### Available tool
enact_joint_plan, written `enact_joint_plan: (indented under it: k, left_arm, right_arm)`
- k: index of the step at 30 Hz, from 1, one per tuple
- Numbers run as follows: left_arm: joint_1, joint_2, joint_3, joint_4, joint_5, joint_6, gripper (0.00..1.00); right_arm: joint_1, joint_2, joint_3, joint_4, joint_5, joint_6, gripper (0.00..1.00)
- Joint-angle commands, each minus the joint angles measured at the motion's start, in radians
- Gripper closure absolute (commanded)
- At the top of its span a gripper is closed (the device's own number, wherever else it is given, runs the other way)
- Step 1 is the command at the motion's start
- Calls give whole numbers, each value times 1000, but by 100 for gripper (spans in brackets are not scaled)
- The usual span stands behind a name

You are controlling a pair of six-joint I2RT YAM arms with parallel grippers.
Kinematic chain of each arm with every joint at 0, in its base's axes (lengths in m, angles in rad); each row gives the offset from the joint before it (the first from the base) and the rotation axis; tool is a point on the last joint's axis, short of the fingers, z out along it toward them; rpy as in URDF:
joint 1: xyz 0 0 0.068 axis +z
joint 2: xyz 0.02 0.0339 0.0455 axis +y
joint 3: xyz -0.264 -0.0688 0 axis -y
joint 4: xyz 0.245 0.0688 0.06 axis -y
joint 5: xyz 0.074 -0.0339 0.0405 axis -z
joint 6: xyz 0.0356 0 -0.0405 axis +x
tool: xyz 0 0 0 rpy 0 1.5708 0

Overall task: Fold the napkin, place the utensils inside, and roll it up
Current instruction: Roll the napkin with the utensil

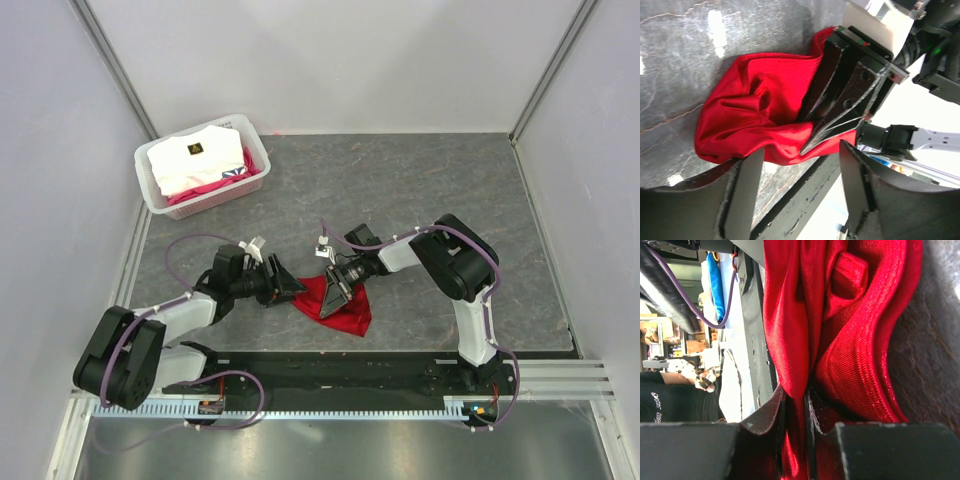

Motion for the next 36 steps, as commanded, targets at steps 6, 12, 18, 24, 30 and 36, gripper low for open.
enact_joint_plan:
  k: [6, 12, 18, 24, 30, 36]
  left_arm:
    - [-5, -152, 93, -245, -279, 275, 31]
    - [-3, -232, 47, -224, -341, 324, 26]
    - [-9, -145, 13, -112, -322, 341, 26]
    - [-69, -77, 13, -63, -382, 334, 25]
    - [-136, -11, 22, -41, -396, 294, 28]
    - [-160, -40, 9, -86, -425, 294, 33]
  right_arm:
    - [-2, 65, -22, 0, 198, -85, 93]
    - [-1, 80, -9, 1, 180, -82, 93]
    - [-2, 80, -2, 5, 166, -78, 93]
    - [-2, 85, 3, 9, 160, -78, 93]
    - [-4, 86, 6, 24, 165, -57, 93]
    - [-5, 114, 15, 58, 186, -2, 94]
